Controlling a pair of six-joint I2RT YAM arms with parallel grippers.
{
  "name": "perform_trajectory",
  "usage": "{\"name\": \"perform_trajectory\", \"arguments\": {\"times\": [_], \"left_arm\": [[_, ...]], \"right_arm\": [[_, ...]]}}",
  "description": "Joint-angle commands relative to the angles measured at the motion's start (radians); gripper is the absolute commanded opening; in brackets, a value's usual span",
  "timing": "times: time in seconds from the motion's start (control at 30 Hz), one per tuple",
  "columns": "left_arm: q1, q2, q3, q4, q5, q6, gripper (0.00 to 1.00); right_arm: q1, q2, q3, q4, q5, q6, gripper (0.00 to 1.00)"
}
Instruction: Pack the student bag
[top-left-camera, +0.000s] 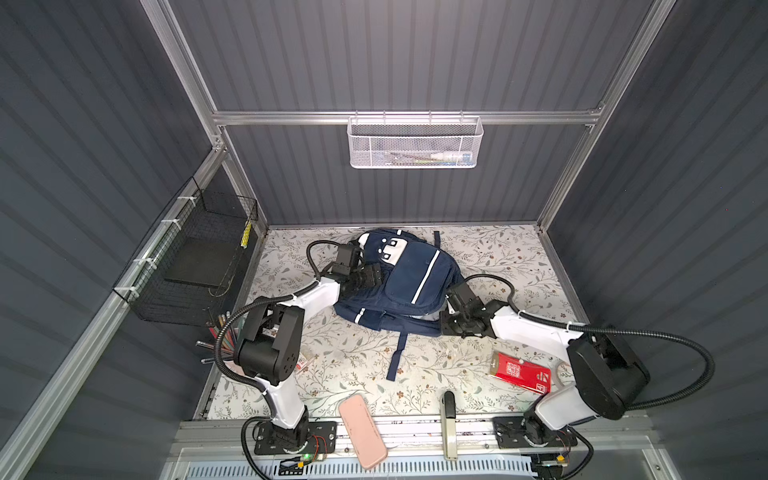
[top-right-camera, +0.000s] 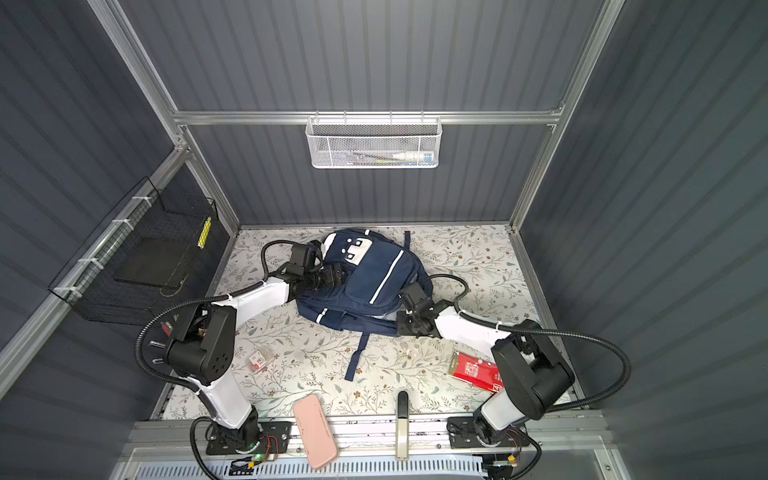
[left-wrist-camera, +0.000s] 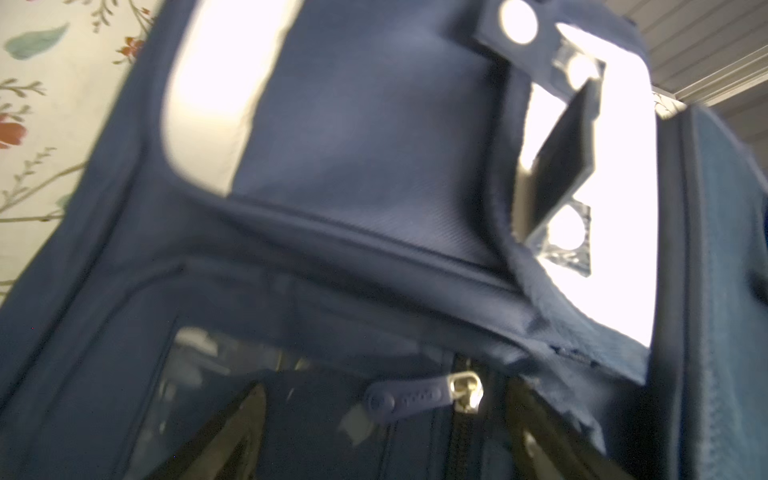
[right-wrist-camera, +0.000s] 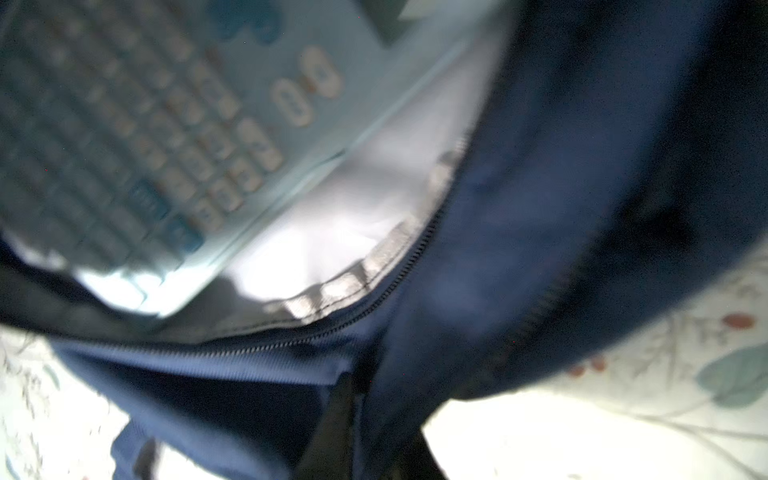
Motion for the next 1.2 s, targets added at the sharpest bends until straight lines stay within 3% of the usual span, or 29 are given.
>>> {"name": "perform_trajectory", "arguments": {"times": [0.0, 0.03, 0.1, 0.33, 0.5, 0.63, 0.7, 0.77, 0.83, 0.9, 1.07, 1.17], "left_arm": [[-0.013, -0.029, 0.021, -0.124, 0.024, -0.024, 0.94], [-0.012, -0.059, 0.025, -0.155, 0.006, -0.022, 0.96], [-0.005, -0.120, 0.034, -0.228, -0.031, -0.013, 1.00], [0.022, -0.265, 0.052, -0.405, -0.042, 0.030, 1.00], [0.011, -0.341, 0.079, -0.443, 0.055, 0.099, 1.00], [-0.100, -0.378, 0.106, -0.488, -0.048, 0.222, 1.00], [-0.138, -0.380, 0.102, -0.476, -0.022, 0.239, 1.00], [-0.183, -0.385, 0.080, -0.438, -0.023, 0.254, 1.00], [-0.267, -0.379, 0.065, -0.404, -0.114, 0.307, 1.00], [-0.337, -0.359, 0.065, -0.401, -0.199, 0.348, 1.00], [-0.435, -0.288, 0.051, -0.325, -0.256, 0.370, 1.00], [-0.530, -0.175, 0.106, -0.330, -0.382, 0.429, 1.00]], "right_arm": [[0.037, -0.057, -0.021, -0.028, 0.001, 0.006, 0.46], [0.039, -0.085, -0.029, -0.036, 0.026, 0.003, 0.58], [0.043, -0.151, -0.048, -0.037, 0.061, -0.019, 0.67], [0.048, -0.302, -0.111, -0.003, 0.091, -0.040, 0.74], [0.046, -0.376, -0.137, 0.047, 0.113, -0.037, 0.80], [0.027, -0.458, -0.163, 0.107, 0.159, -0.056, 0.99], [-0.020, -0.481, -0.170, 0.121, 0.157, -0.066, 0.99], [-0.105, -0.498, -0.175, 0.147, 0.075, -0.060, 0.99], [-0.190, -0.506, -0.178, 0.178, 0.024, -0.068, 0.99], [-0.231, -0.499, -0.171, 0.188, 0.049, -0.092, 0.99], [-0.358, -0.396, -0.119, 0.207, -0.031, -0.108, 0.99], [-0.464, -0.314, -0.111, 0.268, -0.130, -0.072, 0.99]]}}
